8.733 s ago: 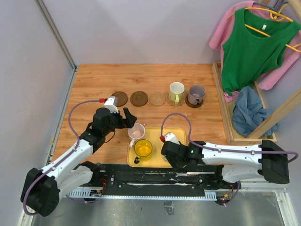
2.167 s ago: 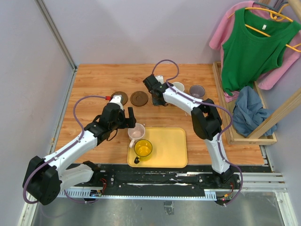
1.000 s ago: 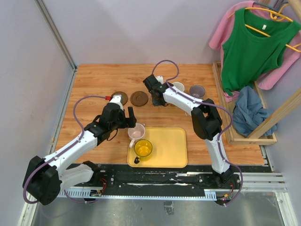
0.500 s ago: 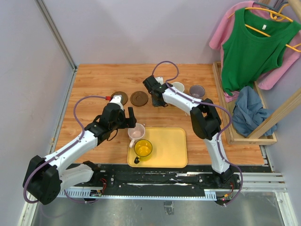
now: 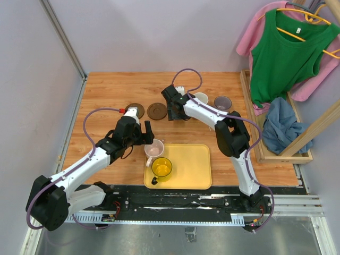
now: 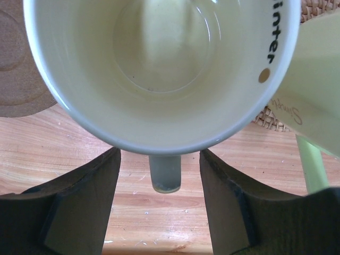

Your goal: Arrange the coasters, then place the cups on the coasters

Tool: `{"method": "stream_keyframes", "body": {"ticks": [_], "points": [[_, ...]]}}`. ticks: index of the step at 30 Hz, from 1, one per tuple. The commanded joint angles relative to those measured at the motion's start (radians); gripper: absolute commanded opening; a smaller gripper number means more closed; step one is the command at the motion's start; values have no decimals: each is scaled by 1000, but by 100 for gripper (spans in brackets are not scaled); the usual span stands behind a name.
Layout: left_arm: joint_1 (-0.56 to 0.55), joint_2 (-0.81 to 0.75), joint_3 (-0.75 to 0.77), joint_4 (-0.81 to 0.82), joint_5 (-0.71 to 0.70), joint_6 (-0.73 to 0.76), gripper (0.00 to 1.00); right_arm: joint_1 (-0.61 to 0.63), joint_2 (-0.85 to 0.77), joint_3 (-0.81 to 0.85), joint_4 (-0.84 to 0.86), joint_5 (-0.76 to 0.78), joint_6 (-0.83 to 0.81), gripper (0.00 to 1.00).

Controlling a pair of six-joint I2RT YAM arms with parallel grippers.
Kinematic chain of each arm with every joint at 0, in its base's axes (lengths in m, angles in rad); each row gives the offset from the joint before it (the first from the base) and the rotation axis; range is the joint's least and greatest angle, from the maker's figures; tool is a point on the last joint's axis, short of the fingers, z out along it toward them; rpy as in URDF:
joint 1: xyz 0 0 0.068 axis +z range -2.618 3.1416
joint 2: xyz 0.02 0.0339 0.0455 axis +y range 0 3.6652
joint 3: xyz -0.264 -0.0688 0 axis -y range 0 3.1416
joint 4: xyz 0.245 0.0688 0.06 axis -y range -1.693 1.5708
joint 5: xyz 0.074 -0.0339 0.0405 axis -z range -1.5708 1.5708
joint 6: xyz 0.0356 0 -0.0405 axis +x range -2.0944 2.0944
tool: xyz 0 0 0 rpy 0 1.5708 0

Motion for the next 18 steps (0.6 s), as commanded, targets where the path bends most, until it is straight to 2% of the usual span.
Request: {"method": "stream_keyframes", "body": {"ticks": [1,18], "points": [[9,-2,-7,22,5,-1,99,1,-42,-18,-2,-16,-7,61],[9,-22,-13,16,-4,-15,99,31,-75,-45,45,-87,-43,56]]}}
